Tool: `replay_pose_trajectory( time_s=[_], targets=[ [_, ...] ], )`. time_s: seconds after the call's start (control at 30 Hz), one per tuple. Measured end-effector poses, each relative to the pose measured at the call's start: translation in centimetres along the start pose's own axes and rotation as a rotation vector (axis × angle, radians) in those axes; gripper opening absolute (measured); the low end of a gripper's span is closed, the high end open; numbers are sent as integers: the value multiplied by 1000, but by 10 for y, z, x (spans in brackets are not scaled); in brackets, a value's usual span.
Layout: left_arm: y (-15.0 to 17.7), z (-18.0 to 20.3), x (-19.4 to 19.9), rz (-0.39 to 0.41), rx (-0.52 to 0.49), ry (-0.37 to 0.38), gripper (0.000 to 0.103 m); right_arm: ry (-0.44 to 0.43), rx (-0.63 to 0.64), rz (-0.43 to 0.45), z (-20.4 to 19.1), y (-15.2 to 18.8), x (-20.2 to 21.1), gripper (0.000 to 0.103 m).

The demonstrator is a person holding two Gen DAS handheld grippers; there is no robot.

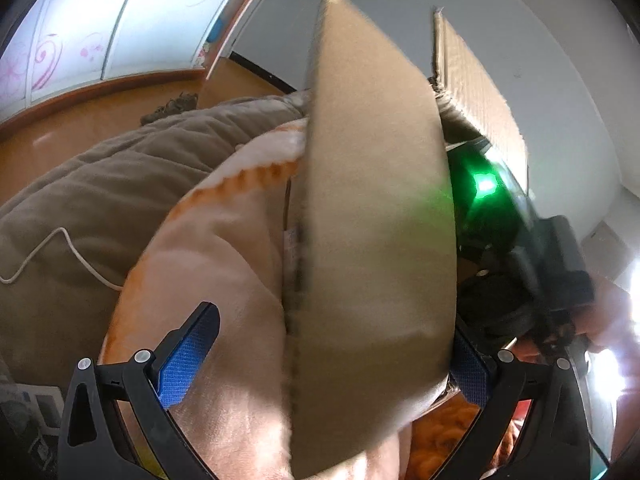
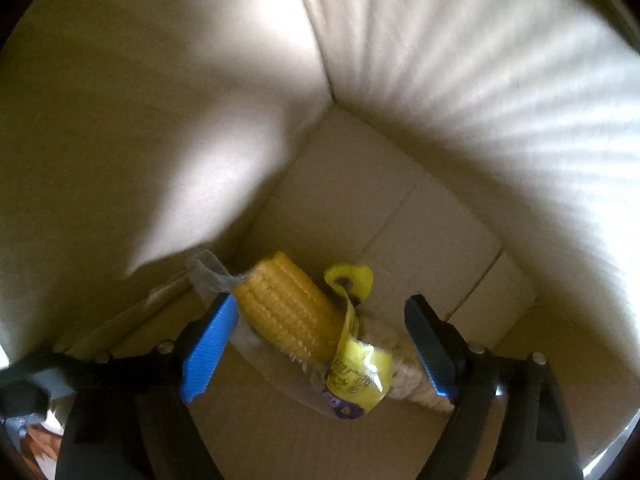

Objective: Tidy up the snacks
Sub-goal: 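Close the right gripper on the yellow packet and lift it off the corn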

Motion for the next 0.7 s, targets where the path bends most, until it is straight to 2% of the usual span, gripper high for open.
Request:
replay_pose_trajectory(
  time_s=[0.03,0.1,0.33,0.43,0.5,0.53,0.67,0.7],
  targets=[
    [1,2,-1,-2,-10,2,103,-5,-50,-13,-1,2,-7,86],
    [3,6,-1,5,-30,-19,103,25,-120,-20,10,5,-17,96],
    [2,-4,-7,-22,14,3,103,45,-126,7,15,4,-24,96],
    [2,-5,-9,-23,18,-9,103,9,-118,14,14,2,-30,84],
    [2,-7,-11,-34,28,-2,103,-32,-126,31,13,10,-31,67],
    [2,-8,-12,-41,33,8,103,-53,-136,40,12,11,-31,62],
    [2,-5,-11,-37,20,23,103,-86,-157,86,14,19,-24,56],
    [2,-4,-10,-35,18,26,103,-87,-159,98,16,21,-21,51]
  ],
)
Point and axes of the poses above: each gripper's, at about its wrist camera, not at the fingertips, and x roughly against the way its jaws point, z to its right, y to its underside, the point moved 3 cm from there along -x, roughly the way its jaws point, and after that the axes turned 14 degrees about -y, right-handed, at the moved point
